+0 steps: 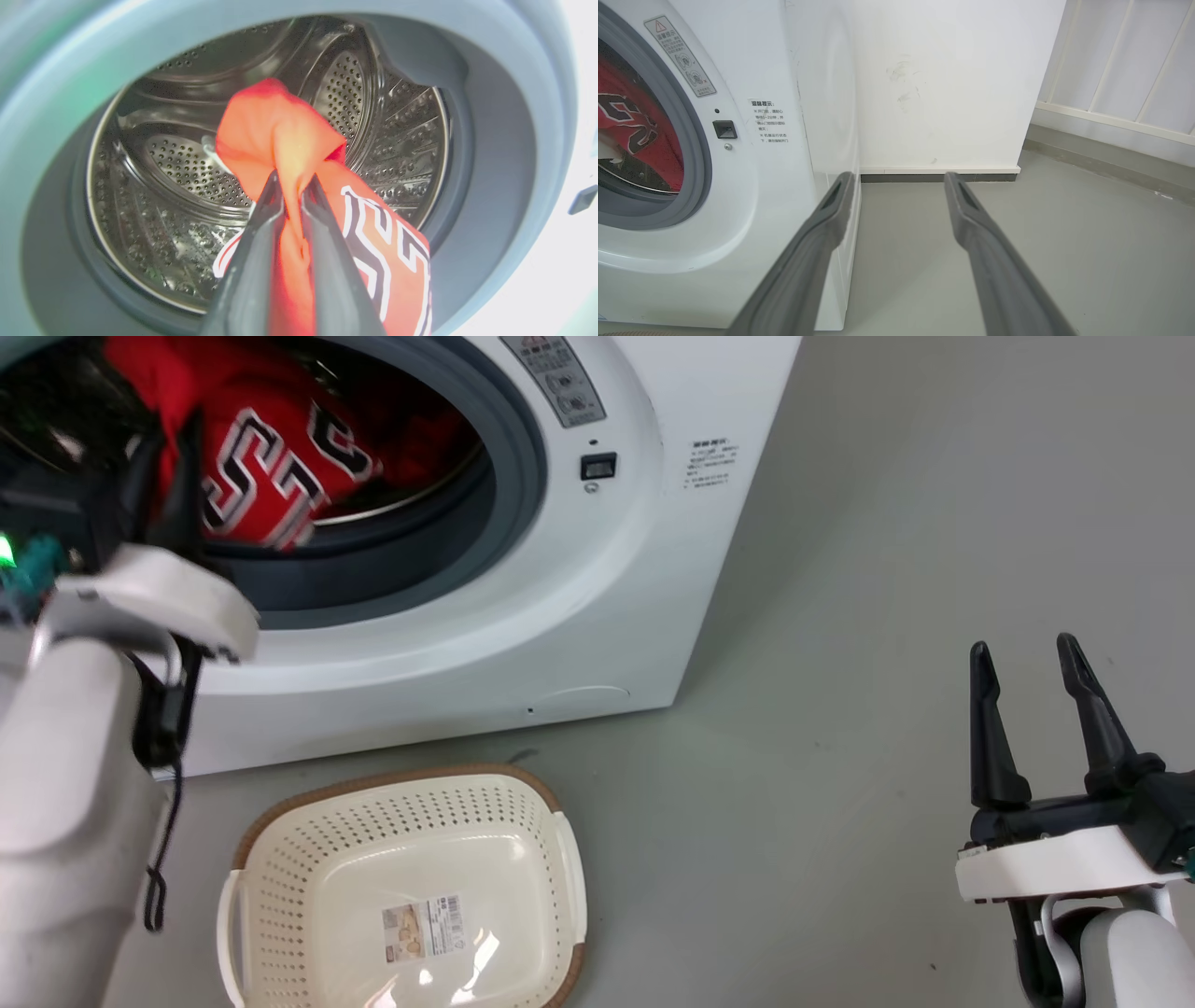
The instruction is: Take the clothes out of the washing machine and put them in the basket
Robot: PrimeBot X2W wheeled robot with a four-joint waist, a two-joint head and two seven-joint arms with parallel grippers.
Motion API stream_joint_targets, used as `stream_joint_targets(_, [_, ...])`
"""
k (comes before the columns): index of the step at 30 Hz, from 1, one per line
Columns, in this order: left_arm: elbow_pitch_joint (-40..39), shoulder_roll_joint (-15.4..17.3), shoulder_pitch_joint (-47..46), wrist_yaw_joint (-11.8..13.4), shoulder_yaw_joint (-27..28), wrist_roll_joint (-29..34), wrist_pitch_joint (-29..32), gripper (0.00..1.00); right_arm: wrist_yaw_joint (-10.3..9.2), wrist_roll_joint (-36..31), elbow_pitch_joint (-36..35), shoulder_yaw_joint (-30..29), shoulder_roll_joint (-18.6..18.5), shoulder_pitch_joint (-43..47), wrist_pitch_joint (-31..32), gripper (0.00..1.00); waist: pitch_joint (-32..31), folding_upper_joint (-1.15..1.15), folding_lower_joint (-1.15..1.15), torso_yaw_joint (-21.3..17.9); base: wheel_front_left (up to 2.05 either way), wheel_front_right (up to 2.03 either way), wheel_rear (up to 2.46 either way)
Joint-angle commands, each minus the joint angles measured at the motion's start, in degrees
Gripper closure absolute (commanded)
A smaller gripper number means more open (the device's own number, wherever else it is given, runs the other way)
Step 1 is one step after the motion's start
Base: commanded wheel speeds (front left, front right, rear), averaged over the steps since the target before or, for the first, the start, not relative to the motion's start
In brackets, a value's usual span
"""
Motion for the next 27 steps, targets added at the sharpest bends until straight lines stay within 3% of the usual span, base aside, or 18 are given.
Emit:
stream_joint_targets(1, [-3.0, -0.36, 3.52, 0.71, 0.84, 0.19, -0.26, 1.0, -0.06, -0.51, 0.18, -0.14, -0.01, 0.82, -0.12, 0.0, -2.52, 0.0, 0.01, 1.87, 0.0, 0.0, 0.0])
stream_joint_targets(8, [-18.54, -0.19, 15.85, 3.72, 3.28, -0.47, -0.22, 1.0, -0.06, -0.93, 0.39, -1.34, 0.0, 2.28, -0.12, 0.0, -5.2, 0.0, 0.01, 4.45, 0.0, 0.0, 0.0])
stream_joint_targets(15, [-28.04, 0.57, 26.64, 6.55, 2.93, -3.07, 4.94, 1.0, -0.06, -1.35, 0.36, -1.4, 0.0, 2.45, -0.12, 0.0, -5.26, 0.0, 0.01, 6.61, 0.0, 0.0, 0.0])
stream_joint_targets(19, [-28.94, 0.08, 31.28, 6.61, 1.36, -5.26, 9.0, 1.0, -0.06, -1.49, 0.16, -1.56, 0.01, 2.14, -0.12, 0.0, -4.57, 0.0, 0.01, 7.57, 0.0, 0.0, 0.0])
stream_joint_targets(23, [-25.8, -0.37, 34.71, 4.79, -1.4, -8.79, 15.85, 1.0, -0.06, -2.26, 0.31, -1.22, 0.01, 1.89, -0.12, 0.0, -3.5, 0.0, 0.01, 8.14, 0.0, 0.0, 0.0])
stream_joint_targets(27, [-21.46, -1.18, 34.42, 3.69, -2.32, -10.3, 17.39, 1.0, -0.06, -2.89, -0.07, -1.05, 0.0, 0.77, -0.12, 0.0, -1.0, 0.0, 0.01, 8.24, 0.0, 0.0, 0.0])
